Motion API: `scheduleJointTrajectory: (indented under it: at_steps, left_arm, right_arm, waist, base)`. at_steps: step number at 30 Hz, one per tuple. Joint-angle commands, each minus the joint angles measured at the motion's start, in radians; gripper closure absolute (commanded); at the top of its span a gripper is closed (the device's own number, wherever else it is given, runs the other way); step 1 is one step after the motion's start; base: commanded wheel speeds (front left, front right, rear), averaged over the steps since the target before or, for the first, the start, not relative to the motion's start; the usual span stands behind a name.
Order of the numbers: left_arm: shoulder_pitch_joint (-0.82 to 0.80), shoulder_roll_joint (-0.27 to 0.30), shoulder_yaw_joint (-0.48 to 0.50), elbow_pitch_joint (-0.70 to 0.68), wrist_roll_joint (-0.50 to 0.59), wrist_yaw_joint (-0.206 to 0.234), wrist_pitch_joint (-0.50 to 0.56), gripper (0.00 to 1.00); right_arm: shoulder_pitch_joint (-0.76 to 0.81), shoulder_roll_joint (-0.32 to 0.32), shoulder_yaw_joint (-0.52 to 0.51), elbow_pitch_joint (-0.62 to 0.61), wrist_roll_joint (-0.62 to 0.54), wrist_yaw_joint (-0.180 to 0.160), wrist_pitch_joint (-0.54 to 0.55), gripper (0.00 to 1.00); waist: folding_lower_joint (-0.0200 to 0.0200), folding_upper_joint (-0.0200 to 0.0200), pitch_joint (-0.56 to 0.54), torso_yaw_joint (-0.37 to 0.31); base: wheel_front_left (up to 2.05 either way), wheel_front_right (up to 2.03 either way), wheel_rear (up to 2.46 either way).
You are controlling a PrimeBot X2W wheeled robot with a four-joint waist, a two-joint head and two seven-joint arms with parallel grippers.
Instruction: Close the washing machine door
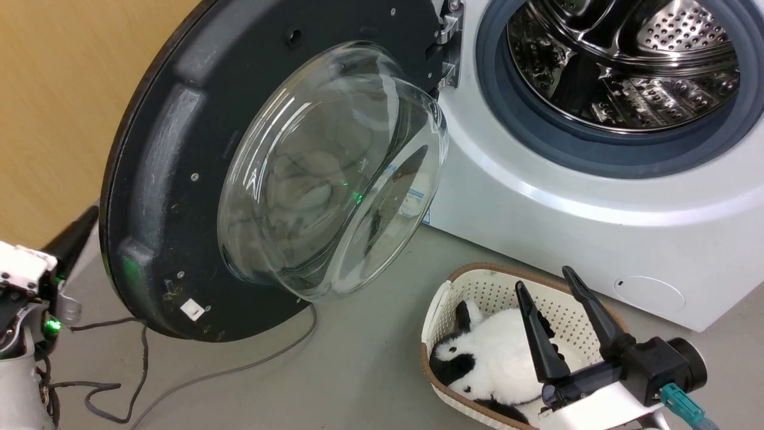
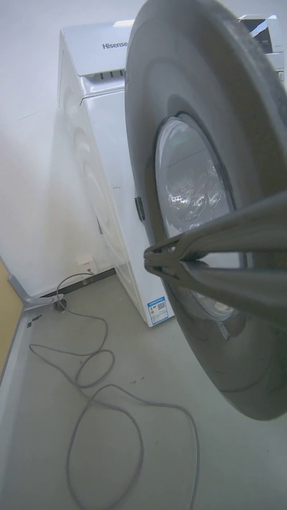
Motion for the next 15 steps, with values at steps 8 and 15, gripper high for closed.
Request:
scheduleJointTrajectory:
  at_steps: [8,15]
  left_arm:
    - [0.072,-0.033,-0.047,-0.067,-0.087,-0.02,0.192,1.0]
    - [0.214,-0.086,-0.089,-0.277,-0.185,-0.029,0.359,1.0]
  right_arm:
    - [-0.004,0.005,-0.001,0.0,0.003,0.001,-0.005,0.0]
    - [0.0,0.011,-0.011,-0.004,0.021,0.001,-0.005,0.0]
  waist:
    - [-0.0001,0.0,-0.021,-0.006]
    - [-0.0001,0.0,-0.042,-0.043]
  base:
    - [0.0,0.0,0.0]
    - [0.0,0.0,0.0]
